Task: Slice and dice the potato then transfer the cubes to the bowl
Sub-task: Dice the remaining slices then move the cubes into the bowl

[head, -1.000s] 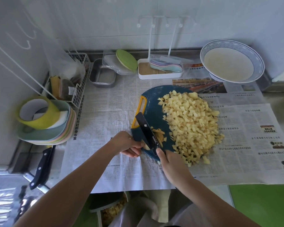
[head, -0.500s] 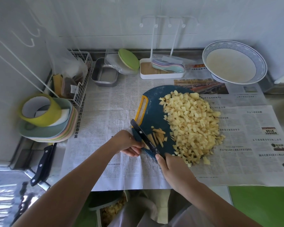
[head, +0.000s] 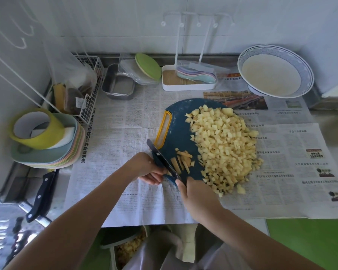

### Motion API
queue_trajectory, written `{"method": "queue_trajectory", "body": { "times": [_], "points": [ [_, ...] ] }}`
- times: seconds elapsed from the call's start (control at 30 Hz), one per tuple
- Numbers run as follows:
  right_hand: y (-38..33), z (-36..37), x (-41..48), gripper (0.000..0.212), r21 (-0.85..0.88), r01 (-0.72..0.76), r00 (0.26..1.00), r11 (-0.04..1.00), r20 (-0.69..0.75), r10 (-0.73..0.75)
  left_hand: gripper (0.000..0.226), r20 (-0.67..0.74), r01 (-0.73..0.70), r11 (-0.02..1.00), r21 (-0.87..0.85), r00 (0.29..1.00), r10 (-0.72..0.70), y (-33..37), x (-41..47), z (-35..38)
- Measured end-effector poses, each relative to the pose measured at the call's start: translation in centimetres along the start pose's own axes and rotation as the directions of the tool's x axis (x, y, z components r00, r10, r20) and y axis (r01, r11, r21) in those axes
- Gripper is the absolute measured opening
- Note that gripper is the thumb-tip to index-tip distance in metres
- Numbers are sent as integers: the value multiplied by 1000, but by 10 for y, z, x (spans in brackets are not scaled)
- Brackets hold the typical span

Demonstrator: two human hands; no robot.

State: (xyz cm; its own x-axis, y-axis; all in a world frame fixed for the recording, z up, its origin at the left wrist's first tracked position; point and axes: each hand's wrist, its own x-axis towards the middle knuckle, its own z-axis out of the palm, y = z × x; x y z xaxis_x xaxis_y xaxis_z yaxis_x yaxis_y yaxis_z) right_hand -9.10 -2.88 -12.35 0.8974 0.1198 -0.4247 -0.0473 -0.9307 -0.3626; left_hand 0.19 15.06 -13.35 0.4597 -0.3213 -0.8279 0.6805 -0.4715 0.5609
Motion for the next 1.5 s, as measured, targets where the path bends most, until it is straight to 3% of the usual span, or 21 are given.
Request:
{"method": "queue_trajectory", "body": {
  "times": [0.1, 0.27, 0.4, 0.5, 0.57, 0.63, 0.7, 0.73, 0.77, 0.87, 0.97, 1.07, 1.23, 1.3, 1.37, 1.43, 1.5],
  "points": [
    [-7, 6, -6, 46, -126, 21, 998, 992, -62, -29, 52, 23, 1, 1000, -23, 1000, -1, 1, -4, 2],
    [-5, 9, -12, 45, -219, 67, 991, 973, -102, -91, 54, 64, 29, 996, -90, 998, -23, 5, -11, 9],
    [5, 4, -9, 43, -94, 83, 993, 992, -72, -90, 49, 5, -12, 1000, -27, 1000, 12, 3, -12, 9],
    [11, -3, -6, 40, 9, 82, 994, 997, -73, -81, 22, -146, 24, 997, 69, 989, -13, 9, -25, 8],
    [13, -6, -7, 40, -21, 111, 988, 994, -105, -113, 18, -365, 58, 956, 287, 929, 53, 18, -43, 6],
    [15, -7, -9, 39, -106, 154, 976, 982, -137, -168, 22, -529, 31, 794, 607, 761, 375, 27, -60, 5],
    [15, -9, -13, 41, -175, 198, 963, 965, -152, -225, 17, -434, -130, 606, 785, 583, 687, 39, -78, 15],
    [15, -10, -14, 43, -197, 216, 956, 956, -158, -249, 15, -318, -244, 531, 812, 578, 752, 43, -82, 19],
    [15, -11, -14, 44, -208, 236, 947, 949, -170, -272, 14, -183, -346, 478, 807, 622, 761, 47, -83, 23],
    [16, -12, -13, 46, -234, 256, 935, 938, -187, -302, 24, 150, -428, 399, 811, 811, 566, 52, -63, 30],
    [15, -11, -12, 57, -298, 220, 936, 929, -204, -288, 32, 211, -347, 328, 879, 899, 384, 50, -37, 32],
    [21, -10, -14, 58, -321, 231, 926, 918, -216, -309, 33, 169, -297, 371, 880, 925, 340, 49, -23, 27],
    [33, -19, -34, 46, -268, 187, 944, 945, -217, -248, 29, 121, -299, 438, 848, 913, 390, 56, -24, 10],
    [41, -26, -43, 45, -234, 198, 934, 952, -250, -256, 24, 2, -305, 540, 784, 872, 489, 65, -25, -3],
    [50, -34, -52, 38, -137, 188, 950, 973, -225, -215, 23, -142, -316, 593, 741, 789, 598, 70, -22, -18],
    [58, -38, -61, 37, -17, 141, 961, 990, -239, -142, 18, -161, -309, 517, 798, 717, 678, 67, -16, -26],
    [64, -39, -65, 37, 94, 92, 959, 991, -277, -62, 36, 9, -333, 299, 894, 682, 732, 53, -9, -22]
  ]
}}
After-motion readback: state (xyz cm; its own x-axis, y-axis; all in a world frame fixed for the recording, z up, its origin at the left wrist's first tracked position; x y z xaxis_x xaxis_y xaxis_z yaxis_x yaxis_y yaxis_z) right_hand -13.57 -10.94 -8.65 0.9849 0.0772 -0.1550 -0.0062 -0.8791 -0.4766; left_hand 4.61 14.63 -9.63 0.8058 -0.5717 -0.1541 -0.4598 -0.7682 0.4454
